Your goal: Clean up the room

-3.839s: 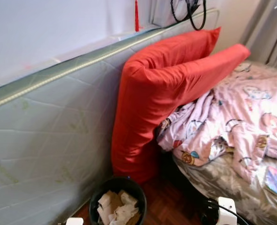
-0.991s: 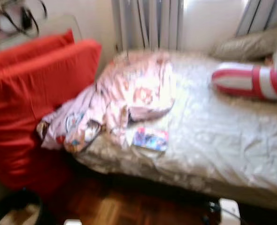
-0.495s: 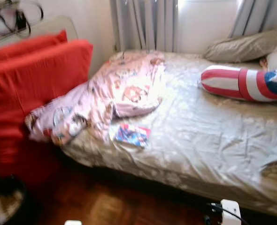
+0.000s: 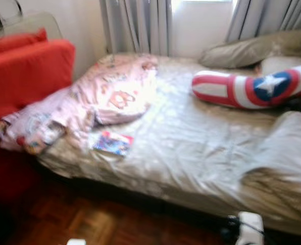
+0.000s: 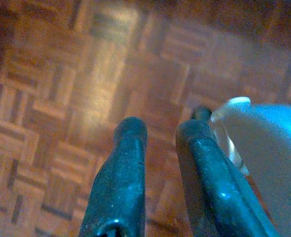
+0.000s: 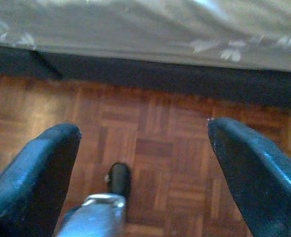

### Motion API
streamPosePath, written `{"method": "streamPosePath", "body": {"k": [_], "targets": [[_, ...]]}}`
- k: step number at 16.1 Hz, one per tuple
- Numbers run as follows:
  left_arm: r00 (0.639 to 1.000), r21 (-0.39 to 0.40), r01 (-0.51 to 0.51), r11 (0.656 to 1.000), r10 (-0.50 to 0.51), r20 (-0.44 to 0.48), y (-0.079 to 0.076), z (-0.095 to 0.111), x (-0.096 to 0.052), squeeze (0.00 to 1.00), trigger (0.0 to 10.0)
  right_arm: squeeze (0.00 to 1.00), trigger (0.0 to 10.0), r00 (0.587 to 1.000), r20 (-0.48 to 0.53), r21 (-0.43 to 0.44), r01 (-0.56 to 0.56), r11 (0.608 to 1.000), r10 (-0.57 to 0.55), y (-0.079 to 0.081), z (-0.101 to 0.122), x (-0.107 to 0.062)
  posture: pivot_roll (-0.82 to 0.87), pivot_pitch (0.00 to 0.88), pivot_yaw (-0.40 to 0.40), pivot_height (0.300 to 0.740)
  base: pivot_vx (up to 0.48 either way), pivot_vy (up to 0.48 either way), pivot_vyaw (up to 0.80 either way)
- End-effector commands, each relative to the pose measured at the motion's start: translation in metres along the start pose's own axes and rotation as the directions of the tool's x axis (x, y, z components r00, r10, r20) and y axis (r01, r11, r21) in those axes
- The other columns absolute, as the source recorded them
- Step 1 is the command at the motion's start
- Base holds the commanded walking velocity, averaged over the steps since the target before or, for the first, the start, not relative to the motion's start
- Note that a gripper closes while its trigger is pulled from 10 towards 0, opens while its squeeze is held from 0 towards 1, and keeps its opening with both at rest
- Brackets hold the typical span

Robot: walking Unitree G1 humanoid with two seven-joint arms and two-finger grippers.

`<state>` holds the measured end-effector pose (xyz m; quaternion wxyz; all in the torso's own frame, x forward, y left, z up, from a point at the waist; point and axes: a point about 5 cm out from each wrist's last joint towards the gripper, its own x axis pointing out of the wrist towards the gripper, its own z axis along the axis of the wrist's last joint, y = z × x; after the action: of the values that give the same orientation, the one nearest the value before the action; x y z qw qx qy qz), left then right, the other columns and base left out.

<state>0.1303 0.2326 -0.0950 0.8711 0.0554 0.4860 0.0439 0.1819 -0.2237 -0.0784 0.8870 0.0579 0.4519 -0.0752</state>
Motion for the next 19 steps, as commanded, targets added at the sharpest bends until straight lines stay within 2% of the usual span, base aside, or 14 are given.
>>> {"method": "streamPosePath", "body": {"k": [1,4,6,9,10,12,15,16,19], "targets": [[1.0,0.0,-0.006,1.0,0.006,-0.001,0.002,0.003,0.001,0.0,10.0,0.0,10.0,1.0,0.004,0.015,0.016,1.0,-0.016,-0.002,0.001,0.0,0.02,0.0,0.059,0.74,0.0,-0.368,0.0],[1.0,0.008,-0.006,1.0,0.006,0.008,0.005,0.005,0.001,0.0,10.0,0.0,10.0,1.0,-0.008,0.034,0.028,0.999,-0.028,0.001,0.0,0.0,0.01,0.0,0.072,0.74,0.0,-0.339,0.0],[1.0,0.027,0.002,1.0,-0.002,0.003,0.006,0.004,0.0,0.0,10.0,0.0,10.0,1.0,-0.012,0.042,0.029,0.999,-0.029,0.002,-0.001,0.001,-0.01,0.0,0.082,0.74,0.0,0.0,0.0],[1.0,0.04,0.024,0.999,-0.023,-0.018,0.008,-0.002,-0.001,0.0,10.0,0.0,10.0,0.999,-0.018,0.066,0.037,0.997,-0.036,0.003,-0.002,0.001,-0.04,0.0,0.097,0.74,0.0,0.0,-0.65],[1.0,-0.009,0.01,1.0,-0.011,-0.016,0.012,-0.002,-0.002,0.0,10.0,0.0,10.0,0.999,-0.017,0.066,0.04,0.997,-0.039,0.002,-0.001,0.001,-0.03,0.0,0.09,0.74,0.0,0.0,-0.66],[1.0,0.0,0.021,1.0,-0.021,-0.011,0.01,-0.002,-0.002,0.0,10.0,0.0,10.0,0.999,-0.017,0.057,0.035,0.998,-0.034,0.001,-0.001,0.001,-0.02,0.0,0.076,0.74,0.0,0.0,-0.66],[1.0,-0.062,0.011,0.998,-0.011,0.004,0.011,-0.004,-0.003,0.0,10.0,0.0,10.0,1.0,-0.016,0.033,0.023,0.999,-0.022,0.0,0.0,0.001,0.0,0.0,0.053,0.74,0.0,0.0,-0.66],[1.0,-0.115,-0.004,0.993,0.002,-0.017,0.011,-0.017,-0.006,0.0,10.0,0.0,10.0,1.0,-0.012,0.031,0.018,0.999,-0.018,-0.001,0.001,0.0,0.01,0.0,0.041,0.74,0.0,0.0,-0.66],[0.999,-0.159,-0.017,0.987,0.01,-0.043,0.012,-0.032,-0.011,0.0,10.0,0.0,10.0,1.0,-0.011,0.018,0.013,1.0,-0.013,-0.002,0.002,0.0,0.02,0.0,0.034,0.74,0.0,0.0,-0.66]]}}
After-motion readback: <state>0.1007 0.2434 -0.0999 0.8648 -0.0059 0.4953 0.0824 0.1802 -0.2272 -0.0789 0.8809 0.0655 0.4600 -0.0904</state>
